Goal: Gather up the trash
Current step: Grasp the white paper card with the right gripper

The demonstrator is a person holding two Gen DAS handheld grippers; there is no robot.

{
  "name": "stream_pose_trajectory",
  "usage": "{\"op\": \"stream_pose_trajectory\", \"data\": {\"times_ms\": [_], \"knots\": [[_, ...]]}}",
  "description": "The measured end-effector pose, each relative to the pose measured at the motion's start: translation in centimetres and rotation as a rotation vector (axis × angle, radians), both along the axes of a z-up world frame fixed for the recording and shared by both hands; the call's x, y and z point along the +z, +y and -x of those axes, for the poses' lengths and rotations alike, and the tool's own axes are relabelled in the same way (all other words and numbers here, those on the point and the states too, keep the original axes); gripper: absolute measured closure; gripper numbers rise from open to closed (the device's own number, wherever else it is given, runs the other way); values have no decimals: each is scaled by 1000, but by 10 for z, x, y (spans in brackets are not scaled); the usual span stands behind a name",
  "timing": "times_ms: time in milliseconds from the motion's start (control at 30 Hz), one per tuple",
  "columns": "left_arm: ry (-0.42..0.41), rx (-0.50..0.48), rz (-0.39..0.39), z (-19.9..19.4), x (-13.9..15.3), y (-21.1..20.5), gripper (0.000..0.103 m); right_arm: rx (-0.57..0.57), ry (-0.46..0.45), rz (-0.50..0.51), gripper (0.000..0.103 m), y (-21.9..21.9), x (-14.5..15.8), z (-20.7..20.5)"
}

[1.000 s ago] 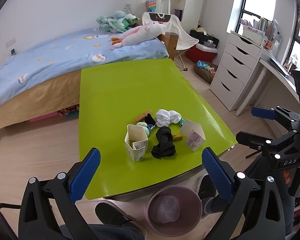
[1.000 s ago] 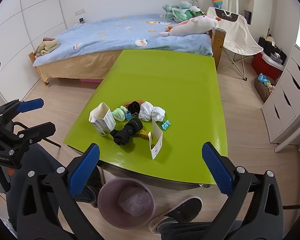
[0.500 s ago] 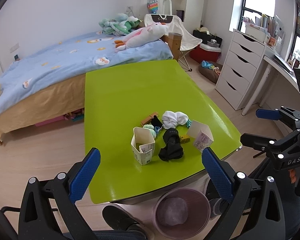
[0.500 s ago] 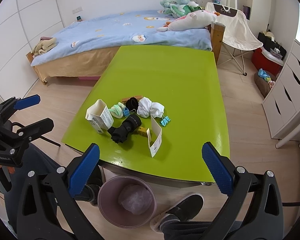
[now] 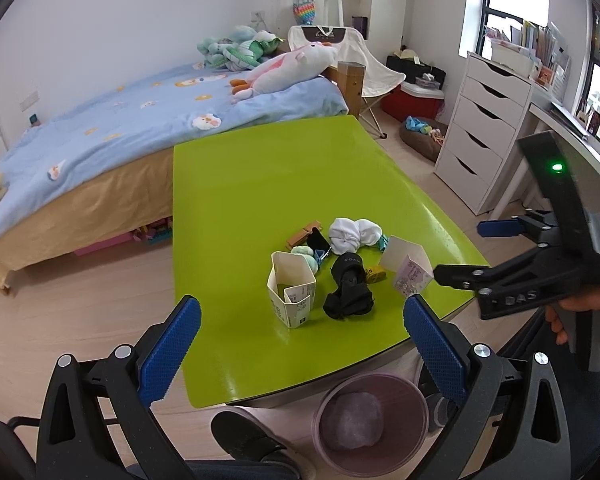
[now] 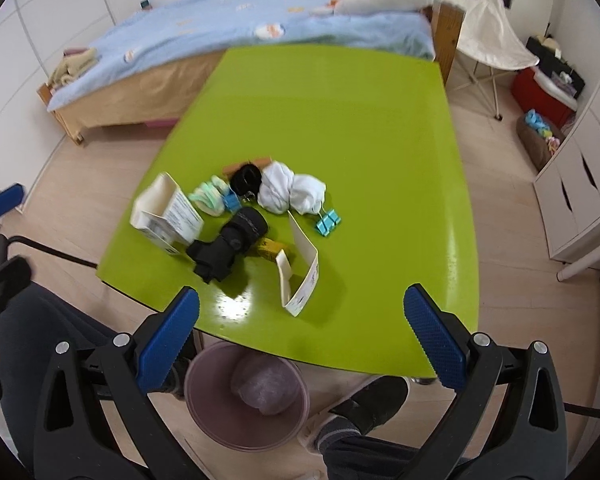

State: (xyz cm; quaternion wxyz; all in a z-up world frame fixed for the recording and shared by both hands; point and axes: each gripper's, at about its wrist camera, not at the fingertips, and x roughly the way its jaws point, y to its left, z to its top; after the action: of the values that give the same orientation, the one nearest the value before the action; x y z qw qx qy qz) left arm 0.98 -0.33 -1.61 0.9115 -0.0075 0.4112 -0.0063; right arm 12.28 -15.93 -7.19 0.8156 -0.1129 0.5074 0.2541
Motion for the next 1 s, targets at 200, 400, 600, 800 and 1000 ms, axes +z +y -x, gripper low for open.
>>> {"op": "stream_pose_trajectory", "data": {"times_ms": [200,400,600,800,1000], "knots": [[16,2,13,0,-5,3,6,23,67,30,3,12,-26,-19],[33,9,17,0,-9,5,6,42,133,19,50,18,-43,-31],[51,17,32,-6,-14,8,6,48,150,-2,92,18,-46,-31],[68,19,51,-18,-22,10,6,35,131,-30,98,10,-37,-29],[98,21,53,-36,-33,13,6,21,109,-59,98,1,-21,-24]]}}
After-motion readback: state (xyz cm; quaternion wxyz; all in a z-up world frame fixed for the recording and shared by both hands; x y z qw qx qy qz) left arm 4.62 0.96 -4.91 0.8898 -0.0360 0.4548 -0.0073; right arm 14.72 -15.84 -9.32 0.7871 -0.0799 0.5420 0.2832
